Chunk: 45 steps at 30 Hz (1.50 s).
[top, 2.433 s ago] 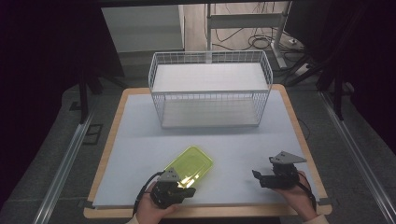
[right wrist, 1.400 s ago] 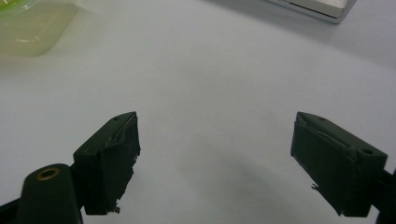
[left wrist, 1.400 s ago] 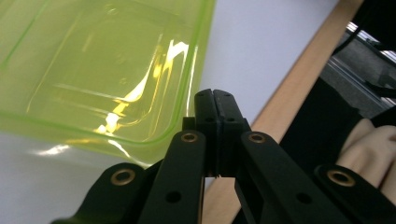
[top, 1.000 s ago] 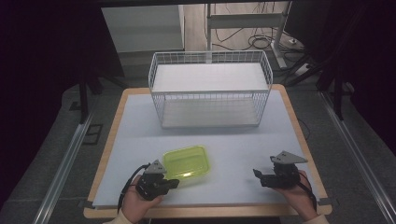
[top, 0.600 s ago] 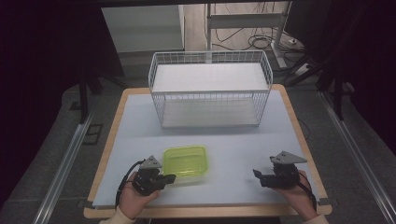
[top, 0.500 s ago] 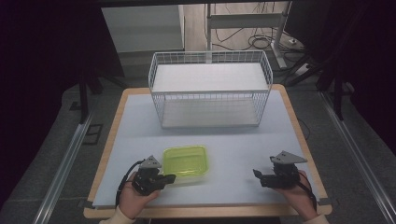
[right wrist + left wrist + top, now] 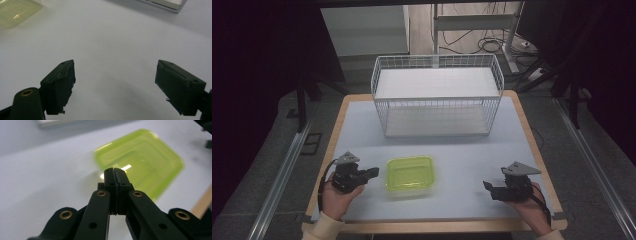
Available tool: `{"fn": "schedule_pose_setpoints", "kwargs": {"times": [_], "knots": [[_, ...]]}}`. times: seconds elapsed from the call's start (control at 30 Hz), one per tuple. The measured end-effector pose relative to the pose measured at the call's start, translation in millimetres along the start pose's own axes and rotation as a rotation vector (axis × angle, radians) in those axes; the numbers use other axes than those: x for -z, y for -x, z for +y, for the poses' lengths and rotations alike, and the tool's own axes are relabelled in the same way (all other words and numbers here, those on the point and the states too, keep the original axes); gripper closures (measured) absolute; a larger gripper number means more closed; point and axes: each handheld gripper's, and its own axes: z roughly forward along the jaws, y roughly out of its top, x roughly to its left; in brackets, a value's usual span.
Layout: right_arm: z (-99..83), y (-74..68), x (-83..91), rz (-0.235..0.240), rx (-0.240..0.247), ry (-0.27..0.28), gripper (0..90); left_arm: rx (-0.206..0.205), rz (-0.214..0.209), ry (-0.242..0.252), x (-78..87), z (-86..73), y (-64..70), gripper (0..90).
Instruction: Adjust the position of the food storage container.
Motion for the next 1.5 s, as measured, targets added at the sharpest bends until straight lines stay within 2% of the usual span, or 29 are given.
{"fn": "schedule_pose_setpoints", "kwargs": {"times": [0.07,0.17,0.2,0.43,0.5,0.6,0.67,0.87,0.97,1.5], "knots": [[-0.2,0.3,-1.3,0.0,0.002,-0.004,16.8,0.014,0.005,-0.021,-7.5,-3.1,-7.5,90.0],[-0.6,-0.6,-1.9,0.001,0.005,-0.007,16.8,0.018,0.001,-0.048,-18.3,-4.5,-11.1,90.0],[-0.6,-0.7,-1.6,0.0,0.005,-0.006,16.7,0.018,-0.011,-0.066,-25.2,-4.7,-10.9,90.0],[-0.6,0.3,-1.1,-0.003,0.004,-0.006,16.8,0.024,-0.052,-0.104,-43.3,-5.3,-6.0,90.0],[-0.5,0.3,-1.1,-0.003,0.003,-0.006,16.8,0.026,-0.065,-0.11,-47.2,-4.7,-4.7,90.0],[-0.3,0.1,-0.7,-0.002,0.003,-0.006,16.8,0.017,-0.063,-0.127,-51.4,-3.1,-4.3,90.0],[-0.3,0.1,-0.7,-0.002,0.001,-0.005,16.9,0.03,-0.068,-0.123,-54.0,-2.5,-4.3,90.0],[-0.3,-0.4,-1.2,0.0,0.002,-0.006,16.9,0.013,-0.066,-0.136,-60.1,0.8,-2.1,90.0],[-0.3,-0.7,-1.4,0.0,0.001,-0.007,16.8,0.01,-0.069,-0.132,-64.1,3.4,2.4,90.0],[-0.3,-2.4,-1.4,0.008,0.005,-0.008,16.9,-0.07,-0.116,-0.179,-91.2,19.0,37.7,90.0]]}}
